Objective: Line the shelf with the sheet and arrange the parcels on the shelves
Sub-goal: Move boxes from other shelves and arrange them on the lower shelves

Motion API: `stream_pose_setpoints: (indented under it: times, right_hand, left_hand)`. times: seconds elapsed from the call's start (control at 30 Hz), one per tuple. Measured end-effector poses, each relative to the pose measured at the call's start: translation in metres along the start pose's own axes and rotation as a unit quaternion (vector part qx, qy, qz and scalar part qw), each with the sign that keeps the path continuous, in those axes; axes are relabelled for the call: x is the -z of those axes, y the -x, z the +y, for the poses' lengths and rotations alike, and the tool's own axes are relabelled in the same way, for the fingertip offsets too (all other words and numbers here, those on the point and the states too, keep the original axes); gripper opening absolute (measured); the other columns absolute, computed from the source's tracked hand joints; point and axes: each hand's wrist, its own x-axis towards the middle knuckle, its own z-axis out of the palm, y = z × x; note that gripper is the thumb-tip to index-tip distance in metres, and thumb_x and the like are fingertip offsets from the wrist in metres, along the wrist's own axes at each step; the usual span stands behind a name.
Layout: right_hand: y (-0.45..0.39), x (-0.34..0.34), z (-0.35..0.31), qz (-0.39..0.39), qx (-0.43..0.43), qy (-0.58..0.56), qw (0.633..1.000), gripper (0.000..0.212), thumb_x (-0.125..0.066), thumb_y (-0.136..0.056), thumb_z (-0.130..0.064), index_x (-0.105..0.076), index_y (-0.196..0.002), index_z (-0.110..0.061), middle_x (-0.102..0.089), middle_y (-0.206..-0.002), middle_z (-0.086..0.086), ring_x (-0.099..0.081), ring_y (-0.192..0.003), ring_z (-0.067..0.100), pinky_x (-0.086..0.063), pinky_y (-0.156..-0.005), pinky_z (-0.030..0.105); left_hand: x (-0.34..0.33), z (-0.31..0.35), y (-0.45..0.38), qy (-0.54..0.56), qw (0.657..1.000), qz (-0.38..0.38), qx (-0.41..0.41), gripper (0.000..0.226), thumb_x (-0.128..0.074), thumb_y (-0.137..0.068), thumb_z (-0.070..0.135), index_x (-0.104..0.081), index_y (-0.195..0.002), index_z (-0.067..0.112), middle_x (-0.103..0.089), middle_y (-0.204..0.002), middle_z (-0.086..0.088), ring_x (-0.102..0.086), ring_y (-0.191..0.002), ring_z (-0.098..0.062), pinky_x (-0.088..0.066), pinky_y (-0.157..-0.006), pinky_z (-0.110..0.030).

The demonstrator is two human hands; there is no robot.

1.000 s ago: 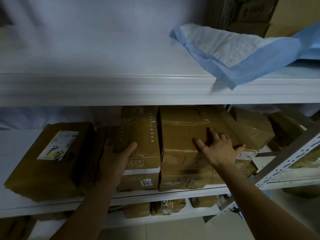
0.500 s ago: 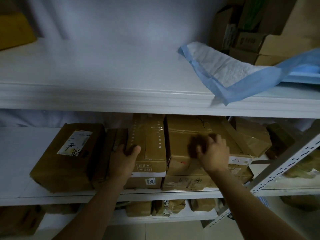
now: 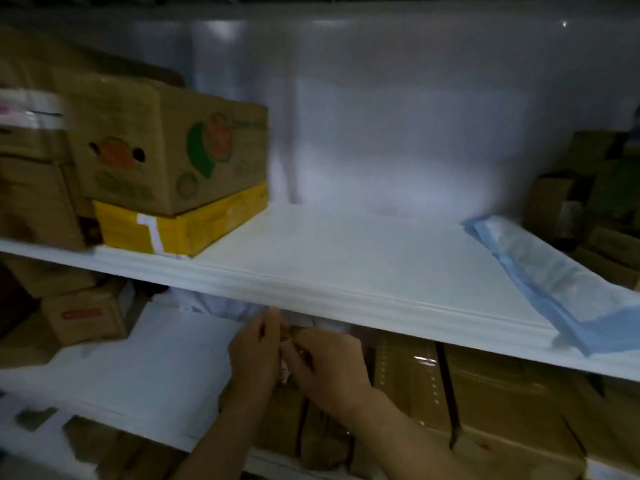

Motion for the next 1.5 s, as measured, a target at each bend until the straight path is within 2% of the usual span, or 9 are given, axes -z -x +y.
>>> stream_pose_setpoints:
  times: [0.27, 0.37, 0.63, 0.77, 0.97, 1.13, 1.27, 1.4, 1.5]
  right_hand:
    - [-0.148, -0.031, -0.086, 0.065, -0.121, -0.172, 0.975, 0.019, -0.05, -0.093, -0.033, -0.063, -0.089, -0.02, -0.063, -0.083, -0.007, -0.057, -0.076, 0.011, -0.049, -0.07, 0.032]
    - [-0.198, -0.038, -0.109, 0.07, -0.165, -0.183, 0.967, 0.026, -0.051, -0.093, -0.037, -0.059, -0.114, -0.023, -0.058, -0.095, -0.011, -0.056, -0.086, 0.008, -0.048, -0.079, 0.028]
    - [-0.282, -0.056, -0.147, 0.143, -0.283, -0.328, 0.89, 0.006, -0.049, -0.095, -0.038, -0.05, -0.095, -0.032, -0.048, -0.091, -0.019, -0.05, -0.09, 0.005, -0.044, -0.077, 0.02]
    - [-0.284, -0.064, -0.156, 0.159, -0.289, -0.272, 0.904, 0.067, -0.056, -0.084, -0.054, -0.032, -0.142, -0.03, -0.034, -0.131, -0.006, -0.036, -0.116, 0.01, -0.035, -0.101, 0.036]
    - [-0.289, -0.036, -0.164, 0.118, -0.409, -0.439, 0.791, 0.054, -0.014, -0.096, -0.059, -0.055, -0.071, -0.034, -0.051, -0.068, -0.013, -0.045, -0.064, 0.004, -0.03, -0.087, 0.039]
    - [-0.28, -0.02, -0.14, 0.102, -0.477, -0.488, 0.724, 0.072, -0.02, -0.08, -0.082, -0.061, -0.117, -0.037, -0.054, -0.128, 0.001, -0.043, -0.124, 0.033, -0.025, -0.095, 0.067]
    - [-0.264, -0.005, -0.13, 0.115, -0.525, -0.492, 0.685, 0.085, -0.03, -0.071, -0.088, -0.057, -0.111, -0.018, -0.055, -0.124, 0.009, -0.045, -0.117, 0.038, -0.017, -0.097, 0.074]
    - [-0.252, 0.005, -0.124, 0.107, -0.537, -0.491, 0.677, 0.089, -0.032, -0.067, -0.09, -0.058, -0.104, -0.013, -0.059, -0.116, 0.01, -0.049, -0.113, 0.036, -0.019, -0.1, 0.072]
    - [-0.246, 0.009, -0.123, 0.083, -0.526, -0.523, 0.666, 0.086, -0.041, -0.06, -0.087, -0.067, -0.109, -0.022, -0.066, -0.113, 0.008, -0.056, -0.106, 0.037, -0.032, -0.09, 0.069]
  left_hand:
    - [0.137, 0.06, -0.098, -0.008, 0.987, 0.125, -0.097, 0.02, -0.053, -0.093, 0.018, -0.058, -0.077, 0.008, -0.055, -0.07, -0.005, -0.051, -0.076, -0.025, -0.034, -0.061, -0.031]
    - [0.182, 0.082, -0.145, 0.013, 0.984, 0.121, -0.133, 0.016, -0.054, -0.094, 0.023, -0.062, -0.103, 0.013, -0.062, -0.095, -0.004, -0.054, -0.086, -0.018, -0.04, -0.075, -0.027]
    - [0.237, 0.128, -0.229, -0.006, 0.975, 0.072, -0.211, 0.041, -0.048, -0.097, 0.022, -0.047, -0.136, 0.012, -0.049, -0.136, -0.006, -0.048, -0.123, -0.021, -0.04, -0.1, -0.033]
    - [0.216, 0.129, -0.222, -0.003, 0.975, 0.063, -0.214, 0.063, -0.053, -0.094, 0.022, -0.024, -0.149, 0.013, -0.024, -0.154, -0.005, -0.024, -0.142, -0.022, -0.025, -0.117, -0.042]
    - [0.204, 0.147, -0.212, -0.021, 0.98, 0.082, -0.18, 0.075, -0.055, -0.091, 0.029, -0.014, -0.151, 0.01, -0.024, -0.154, -0.008, -0.018, -0.141, -0.027, -0.02, -0.115, -0.039]
    - [0.205, 0.157, -0.204, -0.014, 0.984, 0.045, -0.172, 0.065, -0.058, -0.085, 0.049, -0.04, -0.137, 0.014, -0.032, -0.137, -0.009, -0.03, -0.13, -0.029, -0.029, -0.108, -0.042]
    - [0.211, 0.169, -0.193, 0.207, 0.973, -0.027, -0.1, 0.053, -0.058, -0.075, 0.065, -0.051, -0.104, 0.021, -0.043, -0.128, -0.006, -0.047, -0.114, -0.023, -0.044, -0.095, -0.041]
    - [0.211, 0.18, -0.198, 0.272, 0.955, -0.121, 0.003, 0.13, -0.066, -0.03, 0.084, -0.039, -0.14, 0.021, -0.052, -0.138, -0.01, -0.054, -0.122, -0.033, -0.046, -0.096, -0.05]
    - [0.201, 0.172, -0.207, 0.259, 0.953, -0.159, 0.012, 0.122, -0.07, -0.024, 0.08, -0.054, -0.129, 0.02, -0.058, -0.132, -0.009, -0.057, -0.118, -0.034, -0.049, -0.09, -0.054]
